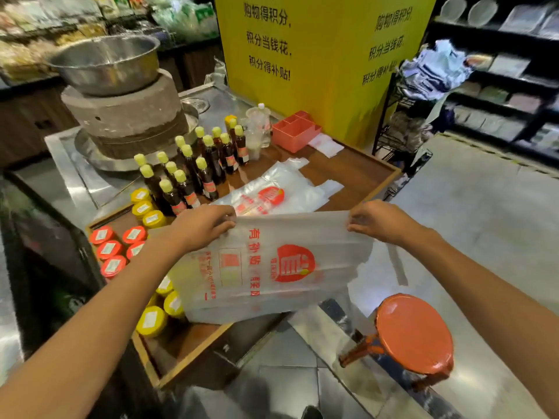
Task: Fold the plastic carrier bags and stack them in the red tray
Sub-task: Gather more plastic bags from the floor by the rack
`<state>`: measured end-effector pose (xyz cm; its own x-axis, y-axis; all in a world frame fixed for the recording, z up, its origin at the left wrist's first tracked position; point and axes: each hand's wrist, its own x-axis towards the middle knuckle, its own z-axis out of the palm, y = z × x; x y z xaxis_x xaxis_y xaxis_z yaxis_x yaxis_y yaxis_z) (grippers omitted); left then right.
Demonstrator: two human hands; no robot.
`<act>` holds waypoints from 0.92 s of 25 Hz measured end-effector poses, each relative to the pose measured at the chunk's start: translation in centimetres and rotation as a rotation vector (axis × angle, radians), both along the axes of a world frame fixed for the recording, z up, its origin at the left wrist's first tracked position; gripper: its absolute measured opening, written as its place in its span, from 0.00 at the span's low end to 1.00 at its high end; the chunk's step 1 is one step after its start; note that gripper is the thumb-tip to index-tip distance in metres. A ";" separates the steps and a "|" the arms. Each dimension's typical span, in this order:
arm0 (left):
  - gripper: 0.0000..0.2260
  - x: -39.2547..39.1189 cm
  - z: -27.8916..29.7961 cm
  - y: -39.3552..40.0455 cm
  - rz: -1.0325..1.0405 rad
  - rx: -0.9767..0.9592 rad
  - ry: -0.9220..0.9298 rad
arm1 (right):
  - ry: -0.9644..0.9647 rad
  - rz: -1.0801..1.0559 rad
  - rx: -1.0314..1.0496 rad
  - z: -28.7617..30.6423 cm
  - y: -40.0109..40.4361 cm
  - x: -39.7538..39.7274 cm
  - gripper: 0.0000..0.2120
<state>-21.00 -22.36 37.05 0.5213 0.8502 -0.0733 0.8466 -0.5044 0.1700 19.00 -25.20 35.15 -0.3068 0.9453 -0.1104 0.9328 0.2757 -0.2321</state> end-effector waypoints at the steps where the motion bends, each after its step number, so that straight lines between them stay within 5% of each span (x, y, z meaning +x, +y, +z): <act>1: 0.06 0.6 -0.1 0.7 0.012 -0.011 -0.012 | -0.013 -0.004 0.003 0.0 1.5 1.1 0.13; 5: 0.06 2.0 -0.7 4.6 0.062 -0.056 -0.029 | -0.041 0.002 -0.024 -0.1 7.3 3.8 0.25; 11: 0.06 1.2 -2.9 13.7 0.120 -0.121 -0.075 | -0.124 0.035 -0.085 -1.1 16.5 5.5 0.24; 15: 0.07 1.5 -4.9 19.6 0.142 -0.169 -0.136 | 0.014 0.003 -0.156 -1.5 22.6 7.2 0.26; 20: 0.06 1.7 -7.7 24.4 0.229 -0.247 -0.220 | 0.105 -0.036 -0.077 -1.4 29.9 6.2 0.12; 23: 0.05 1.5 -9.9 25.8 0.278 -0.258 -0.254 | -0.048 0.043 -0.042 -1.7 34.2 4.4 0.07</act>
<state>-19.54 3.43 27.20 0.3050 0.9310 -0.2008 0.8591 -0.1779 0.4800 23.37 9.00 33.43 -0.3408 0.9254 -0.1655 0.9306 0.3071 -0.1993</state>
